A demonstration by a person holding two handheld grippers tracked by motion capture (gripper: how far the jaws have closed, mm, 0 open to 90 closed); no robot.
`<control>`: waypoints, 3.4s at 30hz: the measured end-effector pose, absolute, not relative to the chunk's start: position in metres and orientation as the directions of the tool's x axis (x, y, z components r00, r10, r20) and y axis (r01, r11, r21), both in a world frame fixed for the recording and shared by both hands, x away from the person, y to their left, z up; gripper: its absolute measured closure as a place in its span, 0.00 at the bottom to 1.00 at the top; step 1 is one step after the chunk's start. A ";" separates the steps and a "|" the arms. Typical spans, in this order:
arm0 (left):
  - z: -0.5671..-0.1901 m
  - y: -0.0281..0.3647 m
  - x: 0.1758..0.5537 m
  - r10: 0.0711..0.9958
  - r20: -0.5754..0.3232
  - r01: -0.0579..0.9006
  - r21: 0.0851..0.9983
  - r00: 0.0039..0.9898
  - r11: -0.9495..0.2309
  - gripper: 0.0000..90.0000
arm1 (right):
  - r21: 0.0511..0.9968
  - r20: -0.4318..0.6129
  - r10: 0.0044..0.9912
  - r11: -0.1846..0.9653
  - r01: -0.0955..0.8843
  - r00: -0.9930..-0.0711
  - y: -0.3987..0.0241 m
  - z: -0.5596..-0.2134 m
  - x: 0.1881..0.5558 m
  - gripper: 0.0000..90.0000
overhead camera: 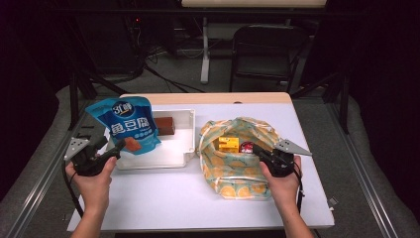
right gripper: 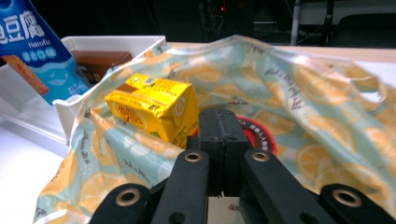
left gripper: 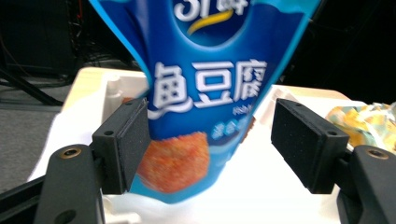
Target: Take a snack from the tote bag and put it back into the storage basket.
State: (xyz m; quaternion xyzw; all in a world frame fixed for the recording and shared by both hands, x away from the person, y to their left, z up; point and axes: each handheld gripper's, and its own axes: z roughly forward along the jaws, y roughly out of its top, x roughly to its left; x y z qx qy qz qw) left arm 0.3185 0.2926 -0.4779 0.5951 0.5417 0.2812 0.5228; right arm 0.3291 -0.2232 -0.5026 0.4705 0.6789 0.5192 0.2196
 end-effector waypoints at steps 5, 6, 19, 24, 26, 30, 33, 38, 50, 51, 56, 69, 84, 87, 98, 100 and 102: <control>-0.480 0.277 0.316 0.933 -0.223 0.356 0.927 0.282 0.114 0.32 | 0.900 0.191 0.855 0.044 0.434 -0.482 -0.217 -0.511 0.325 1.00; -0.480 0.273 0.316 0.931 -0.219 0.359 0.927 0.293 0.105 0.32 | 0.896 0.191 0.853 0.050 0.441 -0.486 -0.216 -0.513 0.324 1.00; -0.493 0.240 0.317 0.901 -0.202 0.397 0.917 0.384 0.036 0.33 | 0.835 0.195 0.838 0.132 0.535 -0.511 -0.201 -0.538 0.318 1.00; -0.495 0.240 0.317 0.898 -0.205 0.404 0.914 0.390 0.033 0.33 | 0.784 0.207 0.853 0.148 0.603 -0.479 -0.201 -0.553 0.324 1.00; -0.495 0.240 0.318 0.897 -0.206 0.407 0.913 0.390 0.032 0.33 | 0.770 0.218 0.859 0.140 0.623 -0.463 -0.200 -0.558 0.326 1.00; -0.498 0.237 0.318 0.896 -0.200 0.414 0.910 0.396 0.020 0.33 | 0.739 0.221 0.861 0.158 0.654 -0.458 -0.200 -0.562 0.328 1.00; -0.499 0.234 0.319 0.895 -0.199 0.418 0.908 0.400 0.015 0.33 | 0.714 0.233 0.863 0.162 0.681 -0.449 -0.201 -0.565 0.330 1.00; -0.500 0.233 0.318 0.893 -0.197 0.419 0.908 0.404 0.011 0.33 | 0.711 0.246 0.862 0.150 0.687 -0.444 -0.201 -0.561 0.328 0.98; -0.501 0.232 0.320 0.892 -0.197 0.422 0.907 0.406 0.008 0.33 | 0.862 0.230 0.837 0.061 0.503 -0.496 -0.214 -0.503 0.314 0.87; -0.501 0.232 0.320 0.892 -0.197 0.422 0.907 0.406 0.008 0.33 | 0.872 0.220 0.846 0.052 0.487 -0.486 -0.216 -0.501 0.316 0.83; -0.501 0.229 0.319 0.892 -0.192 0.422 0.906 0.410 0.000 0.33 | 0.879 0.171 0.896 0.049 0.474 -0.409 -0.216 -0.507 0.328 0.57; -0.503 0.227 0.319 0.887 -0.195 0.431 0.903 0.418 -0.005 0.33 | 0.837 0.105 0.925 0.117 0.534 -0.366 -0.200 -0.529 0.357 0.25; -0.504 0.221 0.319 0.880 -0.194 0.434 0.901 0.433 -0.015 0.33 | 0.814 0.130 0.924 0.107 0.570 -0.360 -0.200 -0.549 0.373 0.24; -0.504 0.221 0.319 0.881 -0.190 0.435 0.900 0.434 -0.020 0.33 | 0.827 0.103 0.926 0.124 0.549 -0.364 -0.199 -0.548 0.371 0.26; -0.504 0.221 0.319 0.877 -0.192 0.435 0.900 0.441 -0.021 0.33 | 0.830 0.075 0.912 0.168 0.532 -0.404 -0.199 -0.538 0.366 0.28; -0.504 0.221 0.319 0.877 -0.193 0.433 0.901 0.440 -0.019 0.33 | 0.836 0.076 0.911 0.164 0.524 -0.406 -0.200 -0.533 0.364 0.28; -0.504 0.221 0.319 0.876 -0.194 0.433 0.901 0.442 -0.019 0.33 | 0.841 0.078 0.909 0.160 0.517 -0.409 -0.202 -0.528 0.363 0.28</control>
